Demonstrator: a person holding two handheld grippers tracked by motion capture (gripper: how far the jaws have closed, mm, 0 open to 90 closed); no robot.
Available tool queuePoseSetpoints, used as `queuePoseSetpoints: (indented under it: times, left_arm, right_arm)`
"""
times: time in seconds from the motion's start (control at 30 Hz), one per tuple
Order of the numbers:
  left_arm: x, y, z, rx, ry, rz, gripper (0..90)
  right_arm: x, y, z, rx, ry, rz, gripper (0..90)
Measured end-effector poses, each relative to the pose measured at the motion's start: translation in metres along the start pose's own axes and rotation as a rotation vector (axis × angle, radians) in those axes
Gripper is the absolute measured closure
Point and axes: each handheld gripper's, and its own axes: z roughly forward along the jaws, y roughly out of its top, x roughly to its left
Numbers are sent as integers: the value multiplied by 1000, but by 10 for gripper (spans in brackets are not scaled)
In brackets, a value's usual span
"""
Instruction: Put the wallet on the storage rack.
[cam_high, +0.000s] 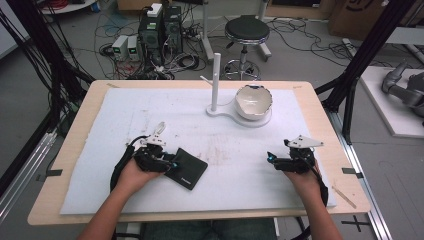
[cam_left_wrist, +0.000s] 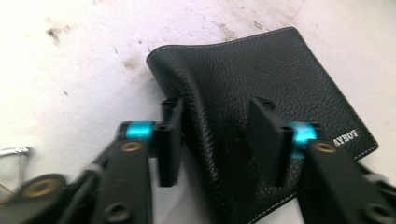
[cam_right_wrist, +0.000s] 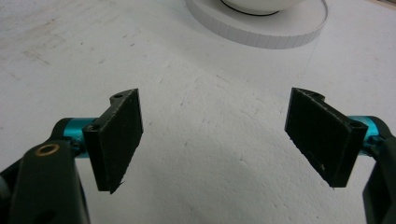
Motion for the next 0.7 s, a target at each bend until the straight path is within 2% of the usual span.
queuePoseSetpoints:
  times: [0.03,0.07,0.13,0.17,0.23,0.3,0.5,0.7]
  left_arm:
    - [-1,1,1,0,-1,14,694]
    - [-1,0,1,-20,-8,22,729]
    - [0,0,1,-33,-11,13,761]
    - [1,-2,-1,-61,-21,-8,781]
    - [2,-2,-4,-88,-39,-20,802]
    - [3,-1,-7,-100,-47,-19,811]
    - [-3,8,-18,-155,-78,19,819]
    - [-12,22,-24,-168,-73,63,822]
  right_arm:
    - [0,0,0,2,1,0,195]
    - [0,0,1,4,-1,1,195]
    - [0,0,0,4,-4,-2,195]
    - [0,0,0,3,-3,1,195]
    - [0,-1,0,3,-4,-4,194]
    - [0,0,0,5,-3,-1,195]
    - [2,0,2,15,0,-11,195]
    - [4,1,3,8,-4,-16,194]
